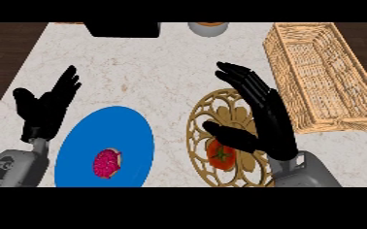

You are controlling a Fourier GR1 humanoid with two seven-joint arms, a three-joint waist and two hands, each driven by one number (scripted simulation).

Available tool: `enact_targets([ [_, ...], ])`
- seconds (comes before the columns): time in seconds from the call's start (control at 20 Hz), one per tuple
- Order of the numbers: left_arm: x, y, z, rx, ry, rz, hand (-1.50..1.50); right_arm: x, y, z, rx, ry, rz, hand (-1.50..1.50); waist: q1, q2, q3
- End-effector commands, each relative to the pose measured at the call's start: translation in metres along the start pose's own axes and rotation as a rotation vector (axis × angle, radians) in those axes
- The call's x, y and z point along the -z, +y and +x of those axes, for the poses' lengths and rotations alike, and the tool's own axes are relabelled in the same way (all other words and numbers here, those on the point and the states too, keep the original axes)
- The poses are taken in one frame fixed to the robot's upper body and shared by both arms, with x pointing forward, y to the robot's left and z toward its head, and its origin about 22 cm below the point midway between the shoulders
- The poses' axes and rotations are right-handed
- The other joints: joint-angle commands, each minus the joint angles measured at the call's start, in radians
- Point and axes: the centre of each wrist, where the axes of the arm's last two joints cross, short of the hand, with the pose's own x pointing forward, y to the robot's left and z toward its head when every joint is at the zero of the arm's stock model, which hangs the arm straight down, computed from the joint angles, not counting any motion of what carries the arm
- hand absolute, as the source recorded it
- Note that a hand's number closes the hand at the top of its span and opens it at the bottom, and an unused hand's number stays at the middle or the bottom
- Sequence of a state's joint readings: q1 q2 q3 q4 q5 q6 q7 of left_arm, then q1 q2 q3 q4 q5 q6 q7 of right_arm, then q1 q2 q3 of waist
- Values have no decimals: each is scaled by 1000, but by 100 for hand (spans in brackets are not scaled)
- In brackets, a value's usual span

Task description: Pick the tomato from the placemat and place it in the basket

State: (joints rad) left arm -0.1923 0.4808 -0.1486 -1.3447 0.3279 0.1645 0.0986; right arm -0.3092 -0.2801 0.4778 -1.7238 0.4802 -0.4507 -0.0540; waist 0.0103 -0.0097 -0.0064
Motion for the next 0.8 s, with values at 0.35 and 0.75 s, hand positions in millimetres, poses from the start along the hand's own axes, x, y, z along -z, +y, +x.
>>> enact_targets([
  [0.35, -3, 15, -2, -6, 58, 53, 0, 17, 39, 35, -441, 403, 115, -150, -60, -30, -7],
  [0.75, -4, 22, -9, -14, 73, 68, 0, 49, 11, 101, -691, 659, 143, -150, -68, -23, -3],
])
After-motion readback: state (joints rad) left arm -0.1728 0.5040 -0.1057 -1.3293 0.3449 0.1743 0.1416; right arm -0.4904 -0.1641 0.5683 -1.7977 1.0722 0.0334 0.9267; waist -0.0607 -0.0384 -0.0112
